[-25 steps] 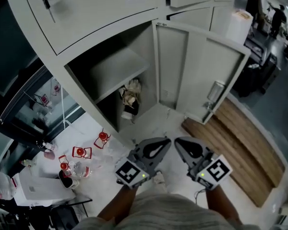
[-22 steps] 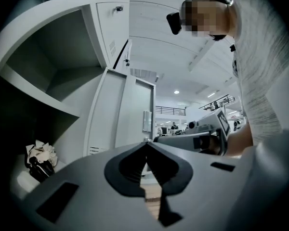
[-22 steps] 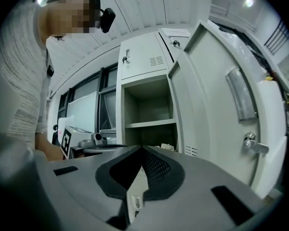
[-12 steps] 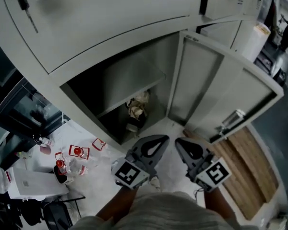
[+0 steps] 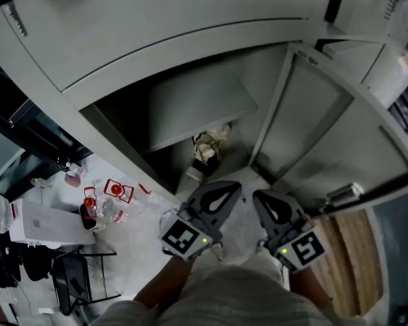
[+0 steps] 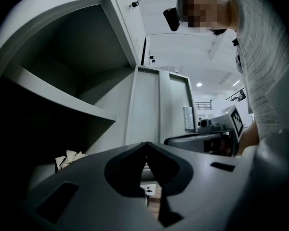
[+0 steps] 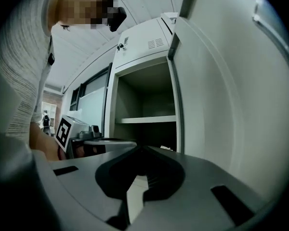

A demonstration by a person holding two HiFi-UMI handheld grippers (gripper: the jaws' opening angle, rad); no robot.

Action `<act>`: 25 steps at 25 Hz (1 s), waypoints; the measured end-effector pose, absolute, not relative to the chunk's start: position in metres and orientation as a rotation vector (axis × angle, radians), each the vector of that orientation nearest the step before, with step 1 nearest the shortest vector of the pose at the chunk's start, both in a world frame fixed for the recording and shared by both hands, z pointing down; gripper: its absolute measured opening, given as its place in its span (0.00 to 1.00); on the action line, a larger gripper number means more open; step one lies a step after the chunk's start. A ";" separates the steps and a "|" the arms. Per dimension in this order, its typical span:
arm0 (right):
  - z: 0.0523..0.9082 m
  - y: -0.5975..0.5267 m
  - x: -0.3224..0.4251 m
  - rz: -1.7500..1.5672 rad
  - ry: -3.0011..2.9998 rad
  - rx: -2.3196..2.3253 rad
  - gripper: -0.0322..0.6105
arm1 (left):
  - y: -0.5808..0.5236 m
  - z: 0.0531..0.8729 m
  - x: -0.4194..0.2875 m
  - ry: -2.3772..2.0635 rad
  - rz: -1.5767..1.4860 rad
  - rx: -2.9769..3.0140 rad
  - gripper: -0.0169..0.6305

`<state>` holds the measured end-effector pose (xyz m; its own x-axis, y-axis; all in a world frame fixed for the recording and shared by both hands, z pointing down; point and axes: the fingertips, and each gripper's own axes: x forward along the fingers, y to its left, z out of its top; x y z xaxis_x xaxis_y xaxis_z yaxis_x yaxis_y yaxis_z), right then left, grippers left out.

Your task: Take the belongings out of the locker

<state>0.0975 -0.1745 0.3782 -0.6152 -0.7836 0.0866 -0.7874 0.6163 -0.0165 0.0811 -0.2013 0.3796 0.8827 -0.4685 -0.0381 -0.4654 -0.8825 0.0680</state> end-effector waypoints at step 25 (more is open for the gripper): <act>0.386 -0.191 0.099 0.055 -2.944 1.024 0.05 | -0.263 0.411 0.053 -1.435 0.566 2.844 0.15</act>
